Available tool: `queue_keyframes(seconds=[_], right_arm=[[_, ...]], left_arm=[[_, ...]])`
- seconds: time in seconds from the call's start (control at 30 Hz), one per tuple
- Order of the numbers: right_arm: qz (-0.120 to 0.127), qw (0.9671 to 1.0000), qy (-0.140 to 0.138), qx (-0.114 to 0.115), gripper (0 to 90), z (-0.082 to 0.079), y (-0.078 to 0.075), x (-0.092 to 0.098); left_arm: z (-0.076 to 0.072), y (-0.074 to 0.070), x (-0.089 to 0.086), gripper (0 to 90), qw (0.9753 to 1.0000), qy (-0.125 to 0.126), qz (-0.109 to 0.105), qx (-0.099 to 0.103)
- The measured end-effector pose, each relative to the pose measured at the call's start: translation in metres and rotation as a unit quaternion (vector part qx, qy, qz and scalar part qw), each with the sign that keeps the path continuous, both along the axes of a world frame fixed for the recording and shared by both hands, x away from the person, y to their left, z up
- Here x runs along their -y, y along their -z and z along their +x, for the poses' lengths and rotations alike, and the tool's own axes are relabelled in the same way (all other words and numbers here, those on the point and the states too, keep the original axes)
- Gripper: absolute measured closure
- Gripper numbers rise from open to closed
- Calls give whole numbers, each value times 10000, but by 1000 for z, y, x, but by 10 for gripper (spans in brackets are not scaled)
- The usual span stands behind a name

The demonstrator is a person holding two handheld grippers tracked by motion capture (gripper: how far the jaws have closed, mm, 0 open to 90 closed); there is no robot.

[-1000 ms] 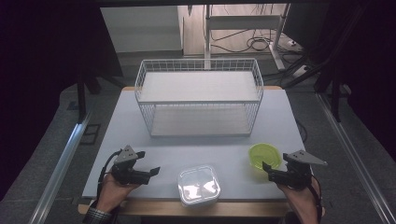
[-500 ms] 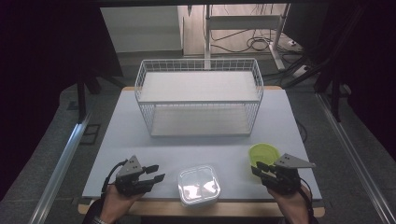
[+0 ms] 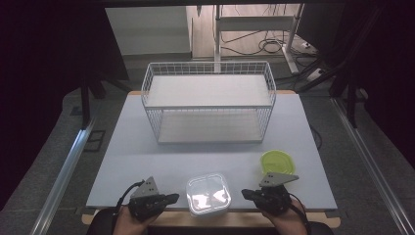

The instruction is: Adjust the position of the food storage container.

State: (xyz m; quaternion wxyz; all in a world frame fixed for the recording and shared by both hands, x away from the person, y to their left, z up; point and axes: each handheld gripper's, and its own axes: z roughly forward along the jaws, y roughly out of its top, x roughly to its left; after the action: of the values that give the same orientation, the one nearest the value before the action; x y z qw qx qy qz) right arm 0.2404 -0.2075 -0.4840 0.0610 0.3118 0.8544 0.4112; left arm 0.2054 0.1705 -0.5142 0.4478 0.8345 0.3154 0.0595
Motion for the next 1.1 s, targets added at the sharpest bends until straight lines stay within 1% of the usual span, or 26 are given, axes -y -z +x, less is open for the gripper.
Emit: queue_keyframes(seconds=[0.03, 0.07, 0.1, 0.13, 0.23, 0.27, 0.3, 0.33, 0.37, 0.4, 0.43, 0.47, 0.5, 0.53, 0.57, 0.63, 0.67, 0.7, 0.73, 0.77, 0.87, 0.9, 0.93, 1.0, 1.07, 1.1], right_arm=[[0, 10000, 0, 0, 897, 0, 0, 0], [-79, 9999, -98, -71, 897, -1, 4, -6], [-79, 9999, -98, -71, 897, -1, 4, -6], [-122, 9997, -176, -151, 897, -2, 8, -11], [-171, 9994, -245, -192, 896, -2, 10, -16], [-167, 9991, -301, -252, 895, -2, 12, -20], [-172, 9990, -315, -266, 895, -2, 12, -22], [-186, 9988, -323, -304, 894, -2, 13, -25], [-198, 9988, -342, -297, 894, -2, 13, -26], [-280, 9987, -335, -273, 894, -2, 13, -28], [-310, 9987, -308, -272, 895, -1, 14, -29], [-283, 9988, -284, -285, 895, 0, 14, -28], [-259, 9988, -269, -308, 895, 0, 14, -28], [-248, 9990, -233, -306, 895, 2, 14, -29], [-265, 9990, -210, -287, 895, 3, 14, -29], [-281, 9990, -197, -277, 895, 4, 14, -30], [-250, 9991, -194, -282, 894, 6, 14, -29], [-251, 9990, -192, -305, 893, 5, 14, -29], [-286, 9990, -190, -275, 893, 4, 14, -28], [-328, 9989, -206, -280, 892, 2, 14, -27], [-306, 9982, -334, -389, 890, -4, 14, -25], [-306, 9982, -334, -389, 890, -4, 14, -25], [-228, 9974, -452, -521, 888, -9, 14, -25], [-189, 9962, -559, -634, 888, -13, 15, -27], [-240, 9951, -689, -667, 888, -18, 16, -31], [-248, 9947, -736, -669, 887, -19, 17, -34]], left_arm=[[0, 0, 0, 900, 10000, 0, 0, 0], [0, 2, 5, 900, 10000, 51, 64, -53], [0, 2, 5, 900, 10000, 51, 64, -53], [0, 2, 8, 900, 9999, 85, 82, -80], [1, 2, 11, 900, 9999, 109, 52, -122], [2, 2, 16, 900, 9997, 140, 44, -188], [2, 2, 16, 900, 9997, 140, 44, -188], [3, 3, 19, 900, 9996, 150, 103, -194], [4, 3, 23, 900, 9994, 121, 236, -213], [6, 3, 24, 900, 9994, 84, 245, -225], [6, 3, 24, 900, 9994, 84, 245, -225], [9, 3, 24, 900, 9994, 16, 198, -280], [9, 3, 24, 900, 9994, 16, 198, -280], [14, 2, 25, 900, 9993, -69, 208, -288], [16, 2, 26, 900, 9993, -90, 204, -297], [19, 2, 26, 900, 9992, -122, 191, -314], [21, 3, 24, 898, 9991, -116, 115, -396], [20, 4, 23, 898, 9990, -103, 115, -431], [18, 4, 22, 898, 9988, -81, 166, -450], [16, 5, 21, 898, 9986, -26, 183, -491], [7, 5, 22, 898, 9977, 286, 246, -560], [7, 5, 22, 898, 9977, 286, 246, -560], [2, 4, 24, 898, 9964, 503, 277, -619], [-3, 3, 29, 898, 9950, 685, 338, -640], [-5, 4, 34, 897, 9945, 748, 351, -650], [-6, 5, 37, 896, 9946, 733, 323, -654]])
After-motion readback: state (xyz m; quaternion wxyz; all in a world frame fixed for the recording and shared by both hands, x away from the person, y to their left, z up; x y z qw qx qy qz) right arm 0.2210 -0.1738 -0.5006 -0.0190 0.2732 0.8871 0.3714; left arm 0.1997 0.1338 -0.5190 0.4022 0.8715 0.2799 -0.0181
